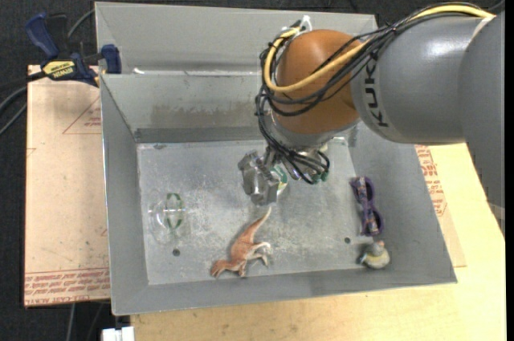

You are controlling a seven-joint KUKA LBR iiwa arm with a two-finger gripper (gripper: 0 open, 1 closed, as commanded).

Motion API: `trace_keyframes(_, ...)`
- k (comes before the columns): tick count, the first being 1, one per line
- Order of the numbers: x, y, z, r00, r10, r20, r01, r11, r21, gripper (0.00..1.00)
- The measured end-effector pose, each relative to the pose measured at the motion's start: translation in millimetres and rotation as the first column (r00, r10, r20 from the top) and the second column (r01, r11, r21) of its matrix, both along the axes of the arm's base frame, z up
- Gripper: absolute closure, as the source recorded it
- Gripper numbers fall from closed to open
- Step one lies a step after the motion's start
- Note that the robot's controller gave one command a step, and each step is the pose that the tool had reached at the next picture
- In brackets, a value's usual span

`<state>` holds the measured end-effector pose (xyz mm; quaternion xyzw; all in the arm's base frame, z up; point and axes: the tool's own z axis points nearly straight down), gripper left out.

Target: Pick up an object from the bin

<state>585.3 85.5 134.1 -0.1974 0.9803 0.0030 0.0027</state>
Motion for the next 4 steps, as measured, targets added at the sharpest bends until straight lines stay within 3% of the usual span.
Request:
trace_keyframes(1, -2.4, -40.8, -22.1, 0.997, -0.071, 0.001, 0.071, 0.997, -0.001, 0.0)
trace_keyframes(2, -2.4, -40.8, -22.1, 0.997, -0.071, 0.001, 0.071, 0.997, -0.001, 0.0)
trace_keyframes(3, 65.6, -62.1, -42.5, 0.998, -0.068, 0.009, 0.068, 0.998, 0.001, 0.0)
trace_keyframes(4, 61.7, -72.9, -26.1, 0.986, 0.169, 0.006, -0.169, 0.986, -0.002, 0.0)
